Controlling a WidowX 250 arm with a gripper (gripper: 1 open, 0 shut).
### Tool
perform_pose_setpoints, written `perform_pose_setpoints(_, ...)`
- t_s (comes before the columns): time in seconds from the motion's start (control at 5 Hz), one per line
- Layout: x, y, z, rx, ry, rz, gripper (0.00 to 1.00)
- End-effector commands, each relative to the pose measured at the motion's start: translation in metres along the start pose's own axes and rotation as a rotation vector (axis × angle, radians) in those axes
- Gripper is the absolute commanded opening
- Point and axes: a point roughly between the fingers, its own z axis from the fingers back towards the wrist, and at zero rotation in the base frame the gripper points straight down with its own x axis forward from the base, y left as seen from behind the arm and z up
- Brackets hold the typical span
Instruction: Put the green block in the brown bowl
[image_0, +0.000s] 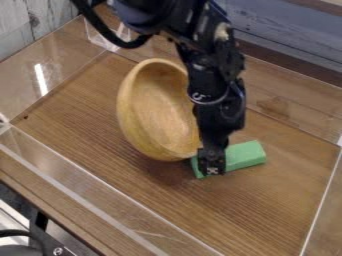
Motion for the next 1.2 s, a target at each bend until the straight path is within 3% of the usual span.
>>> perform_pose_setpoints(0.0, 0.011, 0.008, -0.006, 0.011, -0.031, -0.030, 1.00)
perform_pose_setpoints(0.2, 0.005, 0.013, -0.019, -0.004, -0.032, -0.033, 1.00)
perform_pose_setpoints(0.4, -0.001, 0.018, -0.021, -0.016, -0.030, -0.041, 1.00)
perform_pose_setpoints(0.6, 0.000, 0.013, -0.018, -0.012, -0.023, 0.005, 0.00)
perform_pose_setpoints(1.0, 0.005, 0.010, -0.009, 0.005, -0.007, 0.130, 0.00)
